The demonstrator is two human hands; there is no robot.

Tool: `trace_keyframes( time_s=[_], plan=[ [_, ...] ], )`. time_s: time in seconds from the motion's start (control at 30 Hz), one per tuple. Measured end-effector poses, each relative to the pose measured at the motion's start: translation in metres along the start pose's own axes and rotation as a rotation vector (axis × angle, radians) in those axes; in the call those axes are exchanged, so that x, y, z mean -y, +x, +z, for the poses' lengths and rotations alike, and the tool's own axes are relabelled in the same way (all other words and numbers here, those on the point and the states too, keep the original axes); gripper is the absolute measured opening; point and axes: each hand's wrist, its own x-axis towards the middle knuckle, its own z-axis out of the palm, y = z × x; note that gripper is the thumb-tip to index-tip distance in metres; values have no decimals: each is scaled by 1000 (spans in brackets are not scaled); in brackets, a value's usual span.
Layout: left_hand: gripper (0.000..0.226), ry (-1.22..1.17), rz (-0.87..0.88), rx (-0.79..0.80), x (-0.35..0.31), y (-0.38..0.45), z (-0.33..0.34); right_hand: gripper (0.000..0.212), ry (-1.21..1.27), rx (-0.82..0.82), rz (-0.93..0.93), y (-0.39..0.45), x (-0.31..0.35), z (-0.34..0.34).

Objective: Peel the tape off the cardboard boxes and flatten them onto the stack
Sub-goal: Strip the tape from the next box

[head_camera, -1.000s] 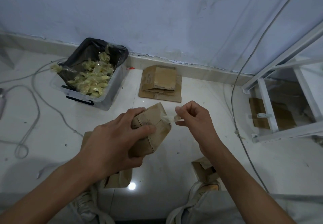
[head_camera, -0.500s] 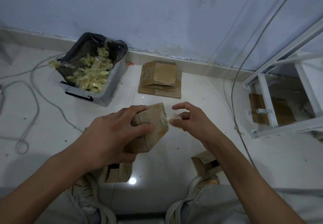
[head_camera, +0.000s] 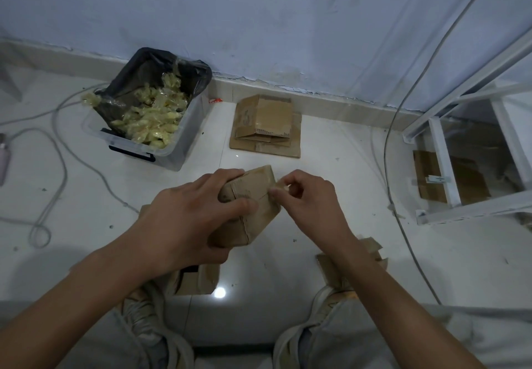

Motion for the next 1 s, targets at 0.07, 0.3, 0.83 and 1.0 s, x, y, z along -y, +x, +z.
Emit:
trace_keyframes(
  time_s=[0.07, 0.3, 0.83, 1.0],
  plan=[
    [84, -2, -9, -6, 2, 0, -1, 20, 206, 78, 46, -1, 3, -2],
    [81, -22, 10, -14, 3, 0, -3, 26, 214, 108, 96, 1, 0, -1],
    [77, -40, 12, -52, -4, -1, -3, 13, -32, -159, -182, -3, 5, -2],
    [82, -36, 8, -55, -3, -1, -3, 9, 278, 12, -65, 2, 1, -2]
  ],
)
